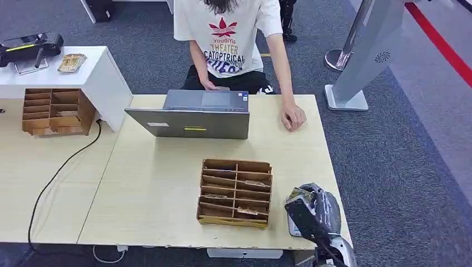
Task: Pass the card to the sensor for recognition and then transmit it.
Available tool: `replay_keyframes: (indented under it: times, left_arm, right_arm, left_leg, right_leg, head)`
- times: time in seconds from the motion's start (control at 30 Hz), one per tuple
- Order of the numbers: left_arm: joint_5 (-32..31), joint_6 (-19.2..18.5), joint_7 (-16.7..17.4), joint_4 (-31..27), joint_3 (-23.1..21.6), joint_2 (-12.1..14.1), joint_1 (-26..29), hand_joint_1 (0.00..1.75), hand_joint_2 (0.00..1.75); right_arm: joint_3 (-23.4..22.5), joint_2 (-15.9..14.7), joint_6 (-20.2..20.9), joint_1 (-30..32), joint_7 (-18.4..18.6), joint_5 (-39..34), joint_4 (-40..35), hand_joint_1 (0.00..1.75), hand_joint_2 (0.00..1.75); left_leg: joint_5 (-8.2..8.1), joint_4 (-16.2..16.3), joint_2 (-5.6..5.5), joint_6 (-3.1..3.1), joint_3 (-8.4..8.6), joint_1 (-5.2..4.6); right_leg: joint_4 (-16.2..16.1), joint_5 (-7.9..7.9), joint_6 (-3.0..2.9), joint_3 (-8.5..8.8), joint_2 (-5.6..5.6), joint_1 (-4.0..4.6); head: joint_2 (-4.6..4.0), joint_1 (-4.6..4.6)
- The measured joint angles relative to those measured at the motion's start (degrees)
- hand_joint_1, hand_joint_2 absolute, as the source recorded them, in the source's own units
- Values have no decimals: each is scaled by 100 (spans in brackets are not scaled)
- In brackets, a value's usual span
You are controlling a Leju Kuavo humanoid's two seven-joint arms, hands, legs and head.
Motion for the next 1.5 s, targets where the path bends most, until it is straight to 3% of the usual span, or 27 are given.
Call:
replay_keyframes:
  times: [1.5]
  left_arm:
    - [-68, 37, 77, 0, 0, 0, -2, 0, 0]
  right_arm:
    - [-560, 50, 123, -251, -7, -212, 1344, 175, 175]
  left_leg:
    - [0, 0, 2, 0, 9, 0]
  right_leg:
    - [0, 0, 0, 8, 0, 0]
  head:
    - [0, 0]
